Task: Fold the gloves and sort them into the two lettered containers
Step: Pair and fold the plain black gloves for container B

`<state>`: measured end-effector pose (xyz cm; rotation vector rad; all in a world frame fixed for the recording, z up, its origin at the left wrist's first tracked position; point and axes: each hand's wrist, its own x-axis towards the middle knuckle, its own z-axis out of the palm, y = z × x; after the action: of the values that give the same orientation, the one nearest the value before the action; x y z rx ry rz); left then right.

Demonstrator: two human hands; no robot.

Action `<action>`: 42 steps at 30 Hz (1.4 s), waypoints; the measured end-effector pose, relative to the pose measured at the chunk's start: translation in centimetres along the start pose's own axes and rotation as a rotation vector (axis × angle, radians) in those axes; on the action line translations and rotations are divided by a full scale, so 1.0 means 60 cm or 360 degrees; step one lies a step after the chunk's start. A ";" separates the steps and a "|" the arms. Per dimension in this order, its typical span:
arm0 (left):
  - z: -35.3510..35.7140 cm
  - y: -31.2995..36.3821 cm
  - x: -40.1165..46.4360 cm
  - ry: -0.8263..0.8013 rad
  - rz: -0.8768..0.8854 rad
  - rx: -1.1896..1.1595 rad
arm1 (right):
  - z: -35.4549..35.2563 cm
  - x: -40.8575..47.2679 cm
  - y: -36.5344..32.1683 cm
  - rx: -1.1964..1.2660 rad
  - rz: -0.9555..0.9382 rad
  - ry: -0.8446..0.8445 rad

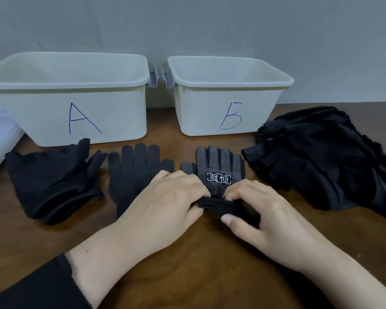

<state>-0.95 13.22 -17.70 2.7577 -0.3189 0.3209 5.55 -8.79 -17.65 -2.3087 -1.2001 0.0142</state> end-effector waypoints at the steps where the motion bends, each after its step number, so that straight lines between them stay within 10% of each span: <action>1: 0.001 -0.003 0.000 0.0005 -0.0011 -0.0033 | 0.000 0.000 0.000 -0.0024 0.0015 -0.0026; 14: 0.004 -0.007 0.020 0.0167 -0.0436 -0.0359 | 0.018 0.035 0.029 0.0352 0.0429 0.0349; 24: 0.007 -0.019 0.025 0.0131 0.0024 0.0181 | 0.020 0.037 0.036 -0.0352 0.0040 0.0287; 30: 0.000 -0.025 0.010 -0.0091 0.0007 0.0169 | 0.004 0.026 0.030 -0.0277 0.0122 -0.0038; 42: 0.005 -0.021 0.017 0.0019 -0.0052 0.0120 | 0.010 0.030 0.017 -0.0099 0.0228 0.0245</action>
<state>0.39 14.06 -18.10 2.8306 -0.2635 0.3479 7.24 -7.61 -18.22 -2.3968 -0.9706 -0.1485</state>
